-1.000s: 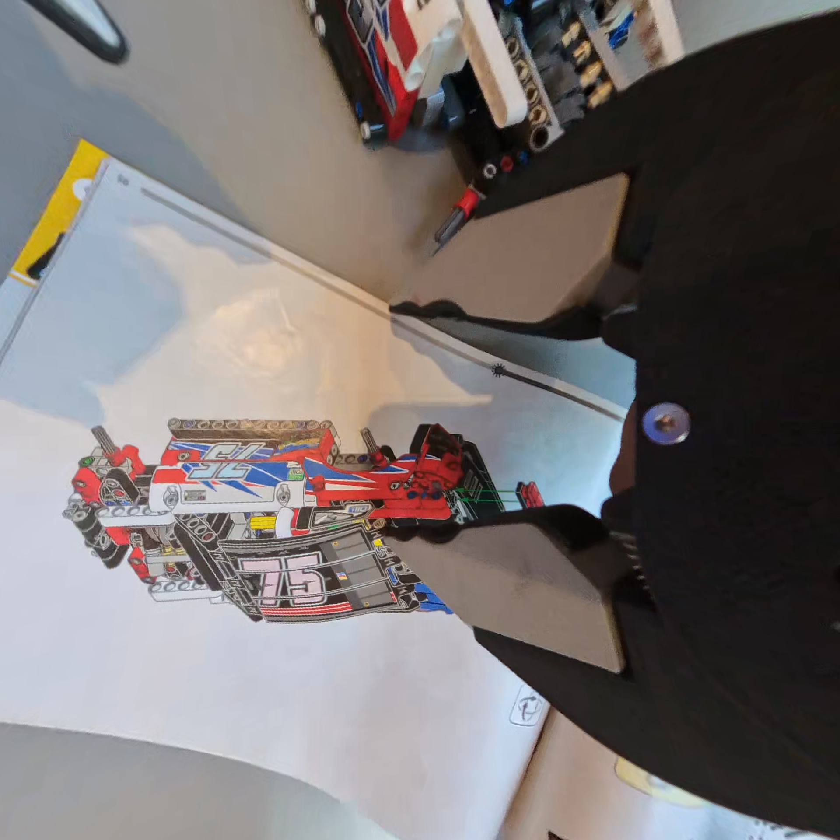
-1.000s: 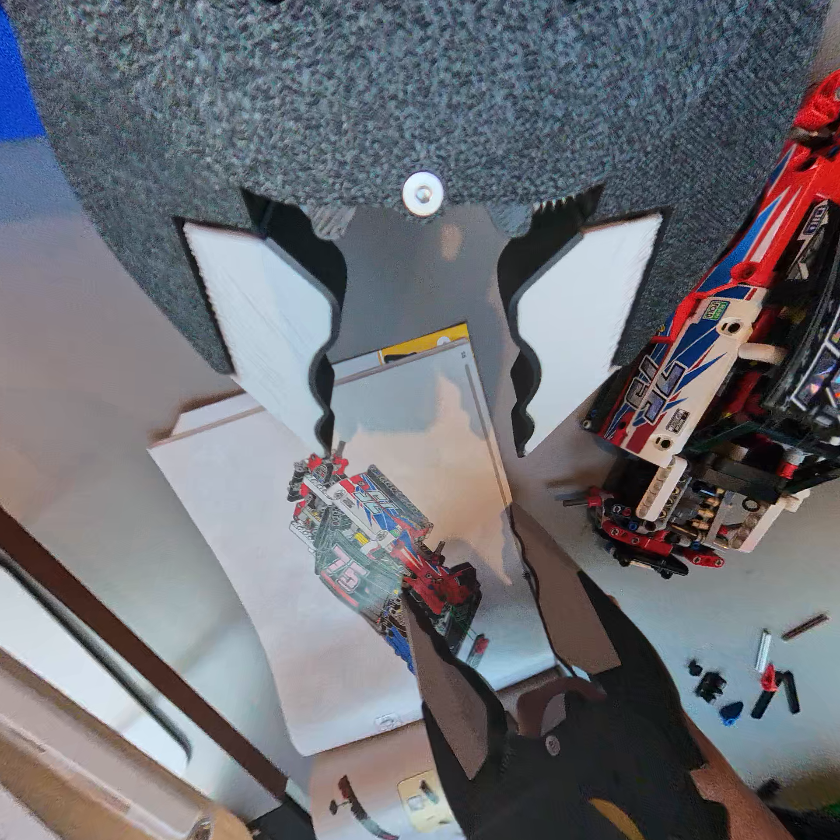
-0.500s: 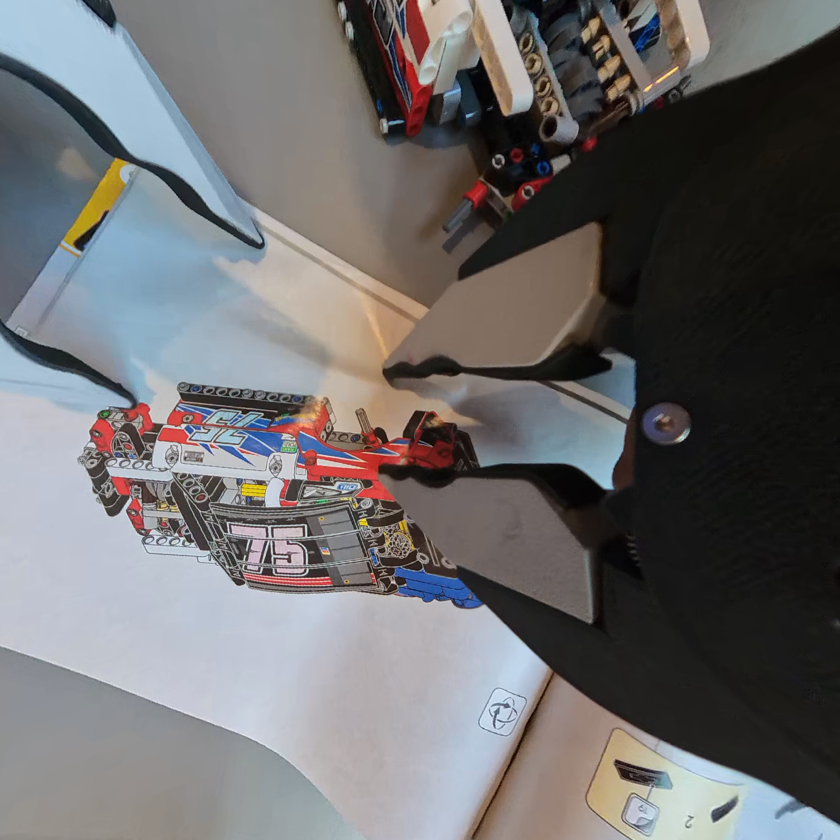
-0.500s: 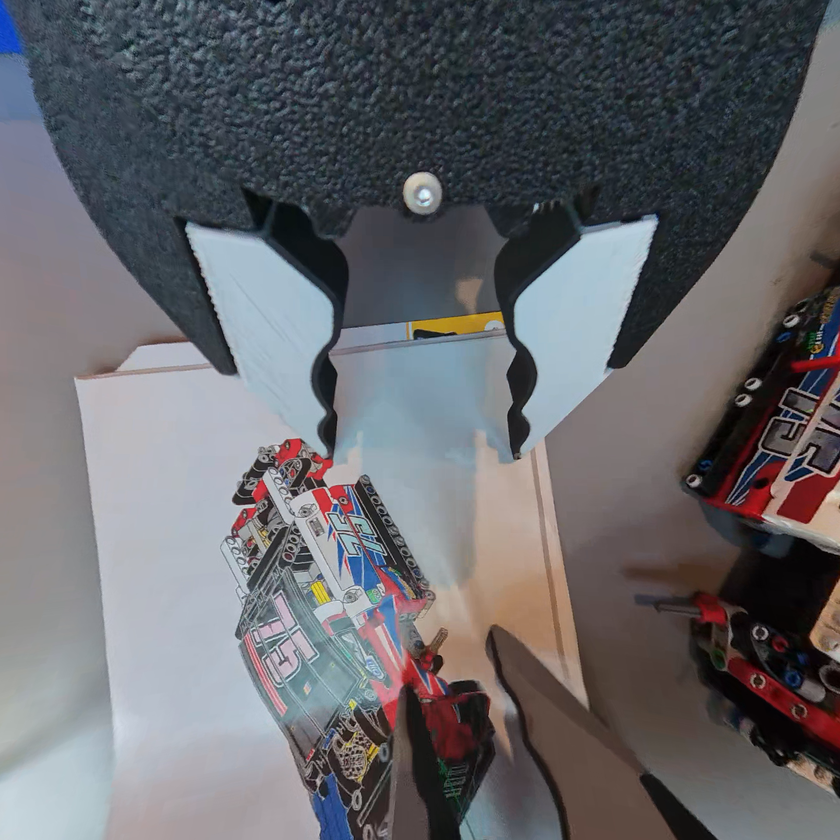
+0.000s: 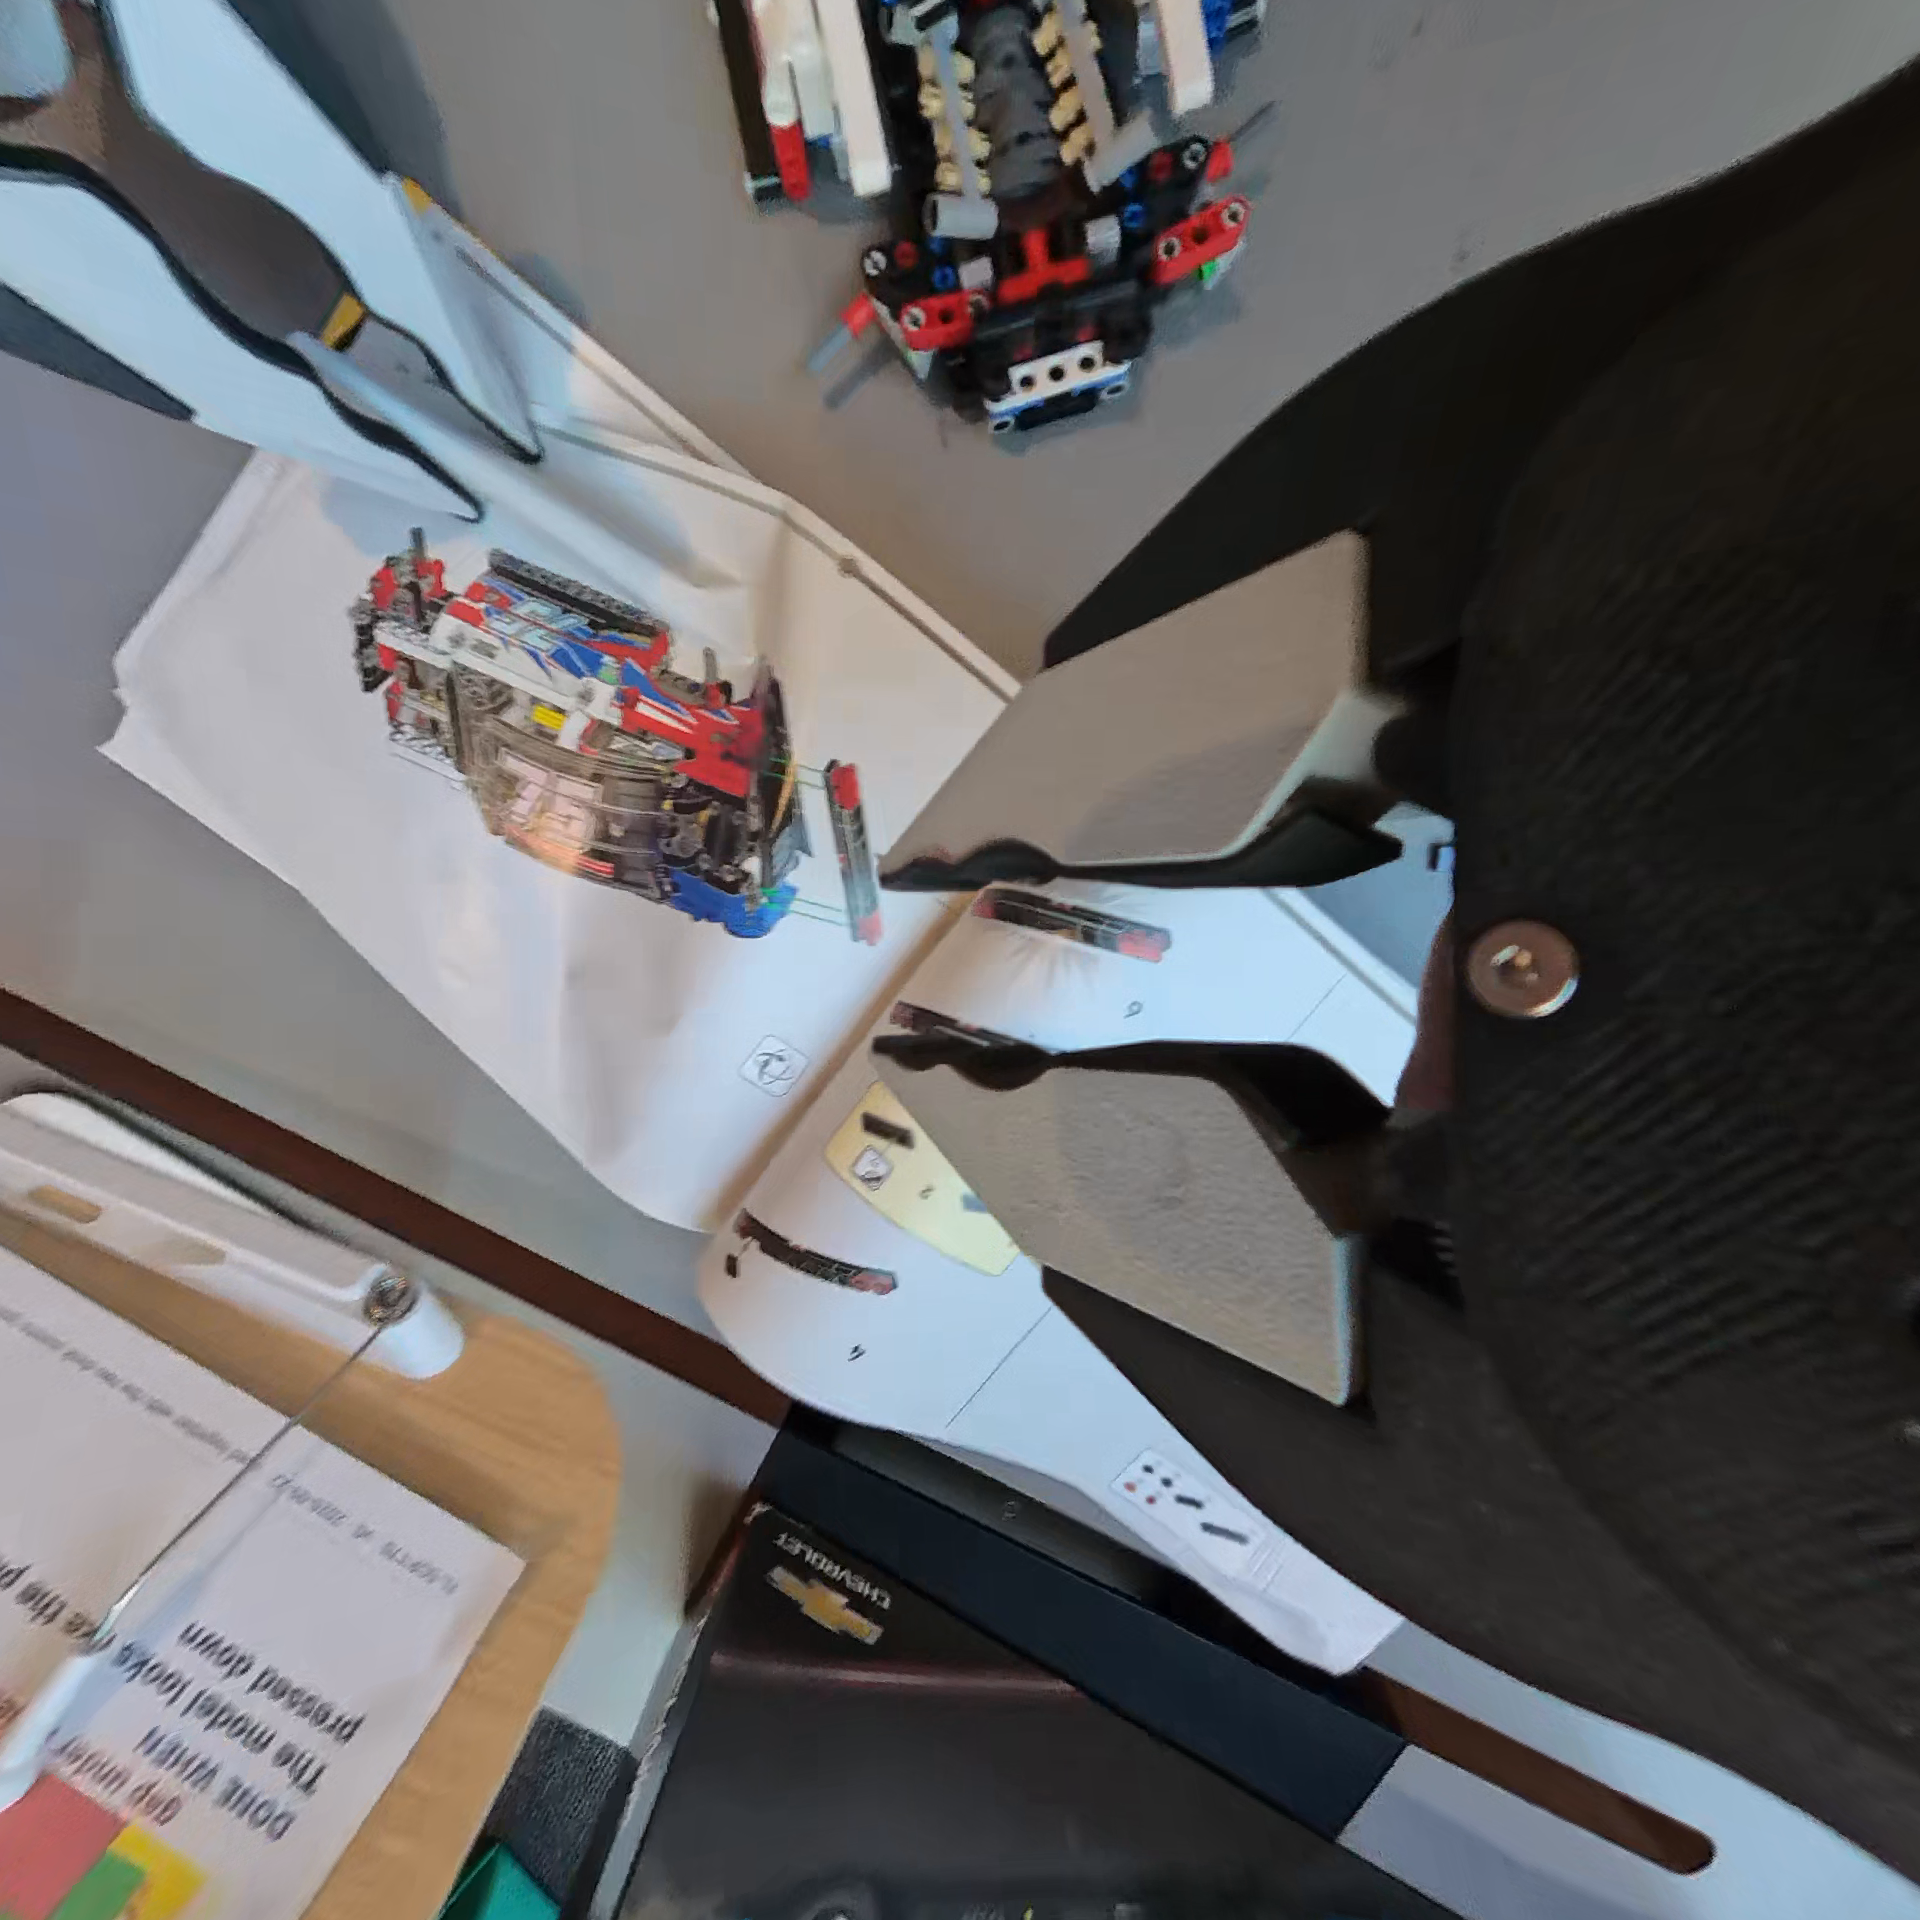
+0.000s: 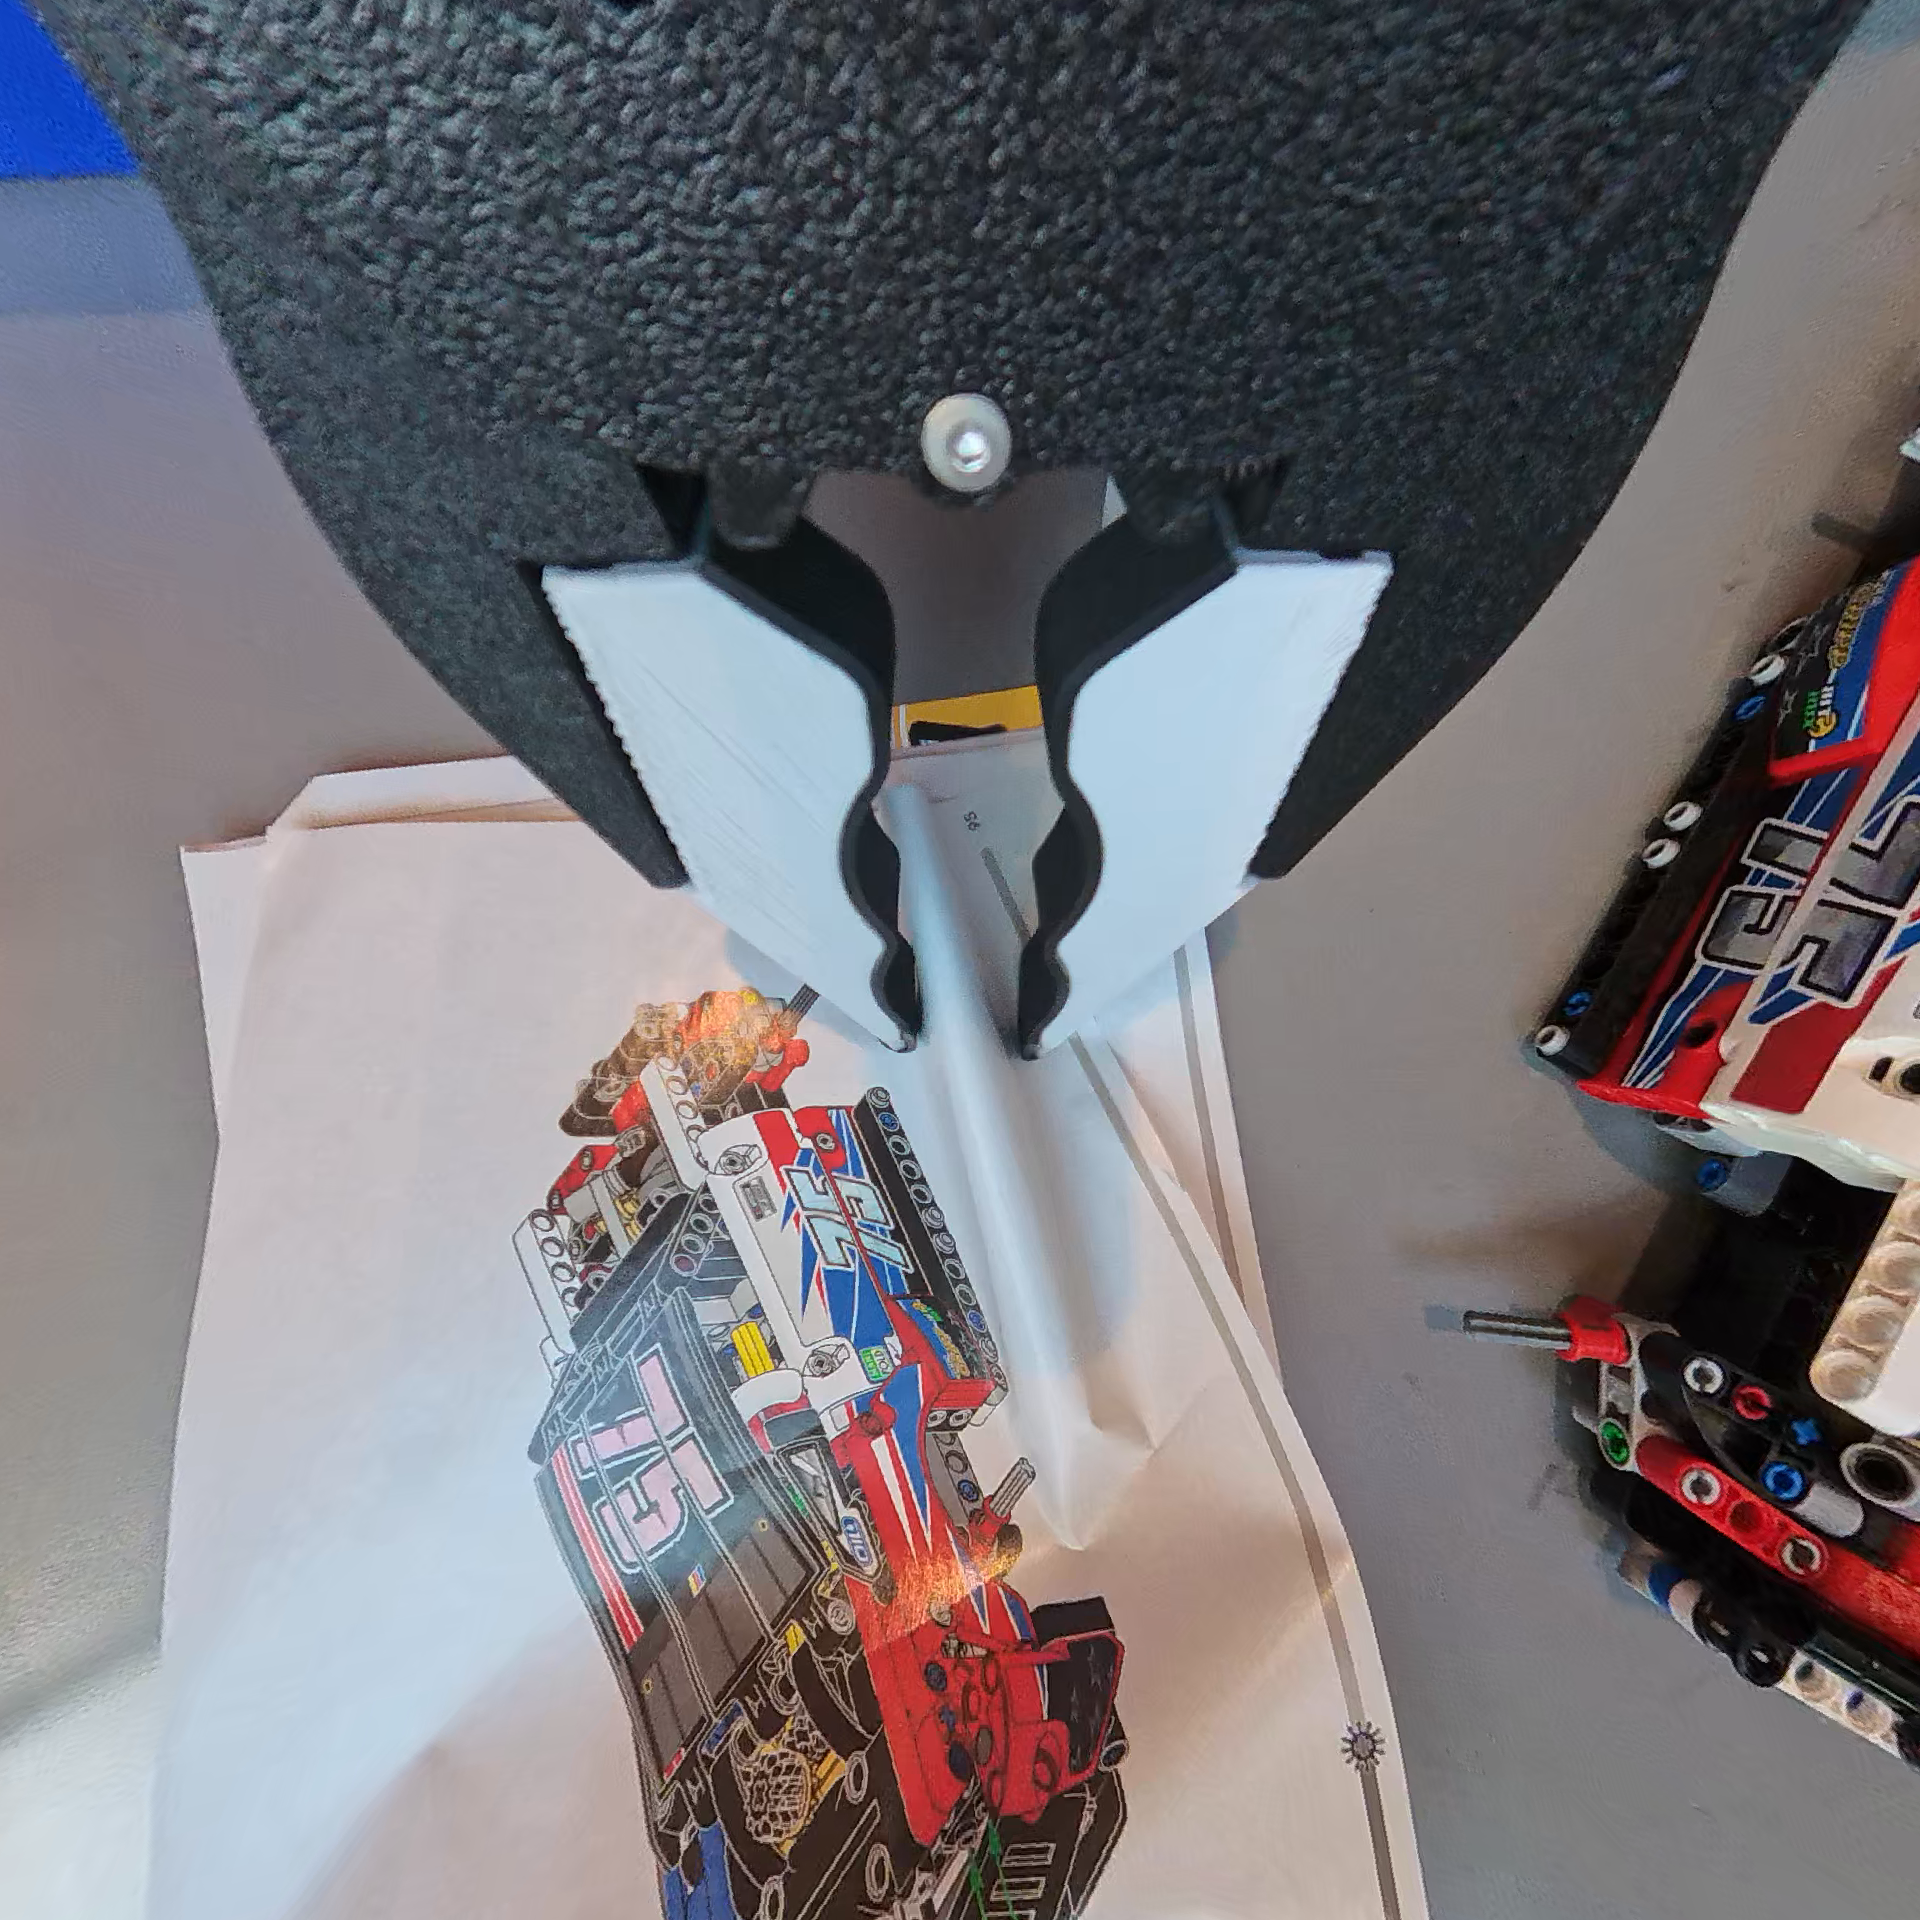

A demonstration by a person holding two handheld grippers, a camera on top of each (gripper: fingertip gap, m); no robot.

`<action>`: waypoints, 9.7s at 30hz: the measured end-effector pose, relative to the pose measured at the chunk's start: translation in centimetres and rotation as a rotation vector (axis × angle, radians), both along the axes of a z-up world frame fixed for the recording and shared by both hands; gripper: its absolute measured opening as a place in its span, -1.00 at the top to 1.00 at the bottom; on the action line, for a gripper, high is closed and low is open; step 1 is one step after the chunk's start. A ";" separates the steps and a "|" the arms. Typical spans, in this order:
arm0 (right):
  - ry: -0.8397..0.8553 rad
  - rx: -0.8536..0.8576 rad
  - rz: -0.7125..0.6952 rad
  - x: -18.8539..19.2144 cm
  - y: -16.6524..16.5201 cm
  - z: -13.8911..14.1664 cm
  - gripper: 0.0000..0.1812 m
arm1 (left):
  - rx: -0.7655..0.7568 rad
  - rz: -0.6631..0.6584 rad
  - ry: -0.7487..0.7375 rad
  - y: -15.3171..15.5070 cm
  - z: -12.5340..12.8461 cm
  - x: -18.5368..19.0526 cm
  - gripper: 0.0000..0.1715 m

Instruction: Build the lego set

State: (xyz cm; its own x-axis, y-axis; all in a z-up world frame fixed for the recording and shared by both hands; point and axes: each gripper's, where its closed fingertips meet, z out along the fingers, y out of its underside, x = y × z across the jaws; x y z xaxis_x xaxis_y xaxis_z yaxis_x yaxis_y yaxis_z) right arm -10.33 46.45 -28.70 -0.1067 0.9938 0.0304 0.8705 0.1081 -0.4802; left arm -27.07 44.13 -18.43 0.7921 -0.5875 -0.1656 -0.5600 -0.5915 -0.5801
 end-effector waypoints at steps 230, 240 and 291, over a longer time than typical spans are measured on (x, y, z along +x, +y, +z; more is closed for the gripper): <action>0.235 -0.088 -0.366 19.9 -15.0 0.1 1.00 | -0.004 -0.244 -0.165 -15.5 -10.1 23.7 0.05; 0.207 -0.067 -0.679 24.5 -14.0 0.1 0.97 | 0.067 -0.271 -0.090 -8.4 -9.8 26.5 -0.04; 0.324 0.153 -0.683 25.2 -12.9 2.2 0.75 | 0.290 0.097 -0.383 -15.0 -2.9 11.2 0.18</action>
